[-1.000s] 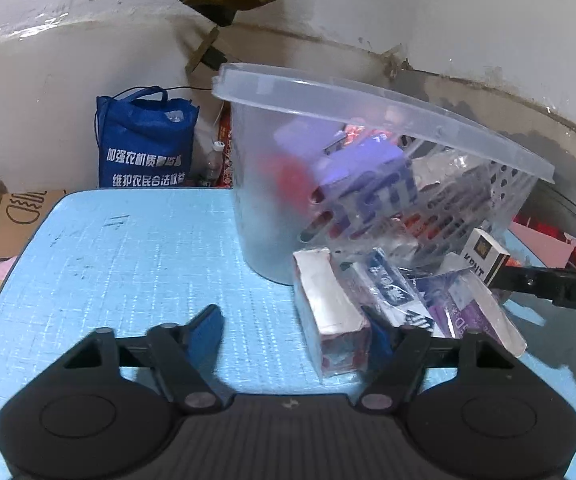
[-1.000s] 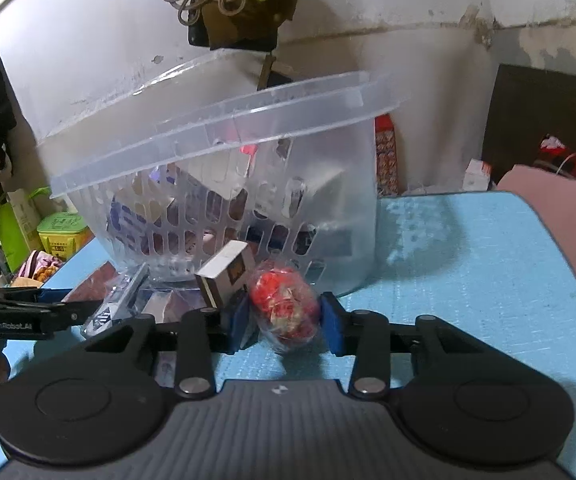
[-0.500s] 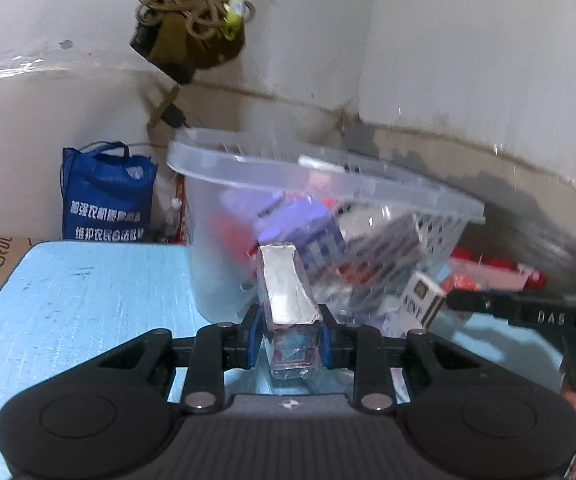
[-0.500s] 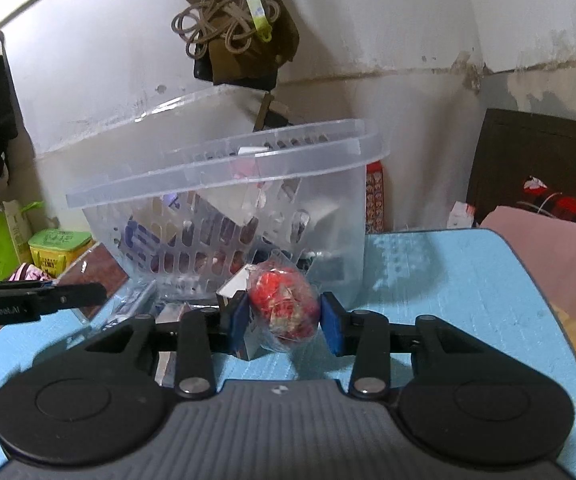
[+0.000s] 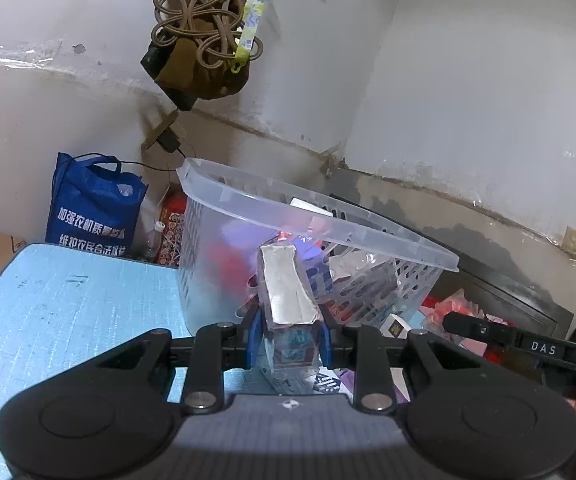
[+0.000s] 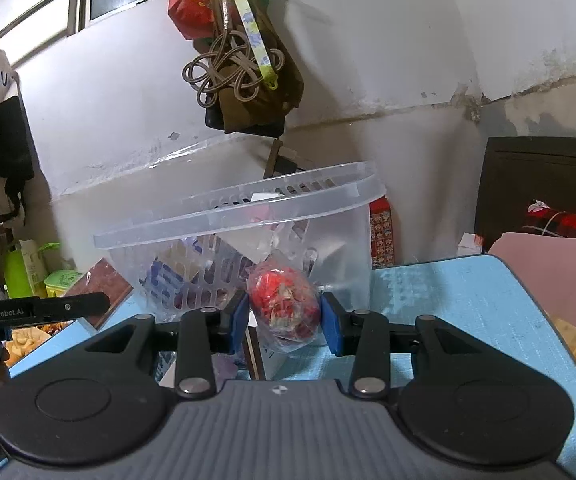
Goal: Organize objects
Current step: 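Lift the white-silver box and red candy over the basket and open both tools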
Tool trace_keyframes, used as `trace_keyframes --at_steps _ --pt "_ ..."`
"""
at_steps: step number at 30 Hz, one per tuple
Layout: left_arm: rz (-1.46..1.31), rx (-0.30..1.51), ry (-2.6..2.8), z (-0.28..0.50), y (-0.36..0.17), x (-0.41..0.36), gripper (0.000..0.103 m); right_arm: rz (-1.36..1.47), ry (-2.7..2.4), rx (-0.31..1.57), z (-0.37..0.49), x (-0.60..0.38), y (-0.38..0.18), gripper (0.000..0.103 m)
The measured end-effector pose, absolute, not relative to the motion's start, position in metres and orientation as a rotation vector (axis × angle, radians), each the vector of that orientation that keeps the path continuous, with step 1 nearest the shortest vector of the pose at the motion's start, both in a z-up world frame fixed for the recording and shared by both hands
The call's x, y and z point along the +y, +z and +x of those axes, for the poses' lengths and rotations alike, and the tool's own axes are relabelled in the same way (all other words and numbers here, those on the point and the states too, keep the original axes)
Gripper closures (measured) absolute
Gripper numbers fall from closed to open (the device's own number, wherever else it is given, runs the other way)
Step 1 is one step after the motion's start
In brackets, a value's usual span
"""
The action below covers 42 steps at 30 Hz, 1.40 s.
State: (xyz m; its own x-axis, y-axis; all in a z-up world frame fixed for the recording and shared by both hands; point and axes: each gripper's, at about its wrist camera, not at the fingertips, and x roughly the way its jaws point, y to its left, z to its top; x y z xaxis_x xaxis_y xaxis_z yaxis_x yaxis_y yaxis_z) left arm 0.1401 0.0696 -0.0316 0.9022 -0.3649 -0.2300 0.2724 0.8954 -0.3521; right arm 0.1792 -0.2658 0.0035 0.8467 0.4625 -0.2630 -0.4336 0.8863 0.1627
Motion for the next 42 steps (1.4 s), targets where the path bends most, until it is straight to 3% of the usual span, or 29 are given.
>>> trace_keyframes --at_steps 25,31,37,38,39,40,41,42 --pt "-0.34 0.211 -0.299 0.111 -0.025 0.075 0.071 0.157 0.572 0.3 0.156 -0.266 0.006 0.06" --pt "-0.324 0.103 -0.36 0.088 0.041 0.06 0.071 0.141 0.642 0.215 0.127 -0.269 0.063 0.06" --pt "-0.26 0.164 -0.334 0.165 0.101 0.031 0.071 0.017 0.544 0.19 0.2 -0.236 0.122 0.06" --pt "-0.22 0.182 -0.333 0.179 0.105 0.024 0.067 -0.01 0.532 0.195 0.214 -0.23 0.125 0.06" --pt "-0.203 0.197 -0.322 0.19 0.106 0.019 0.056 -0.041 0.526 0.202 0.226 -0.226 0.125 0.057" --pt "-0.192 0.203 -0.303 0.198 0.105 0.015 0.047 -0.05 0.505 0.2 0.236 -0.222 0.124 0.04" --pt "-0.177 0.225 -0.272 0.208 0.103 0.011 0.031 -0.057 0.488 0.203 0.243 -0.219 0.121 0.017" --pt "-0.18 0.251 -0.242 0.215 0.099 0.011 0.031 -0.079 0.473 0.221 0.25 -0.215 0.119 0.015"
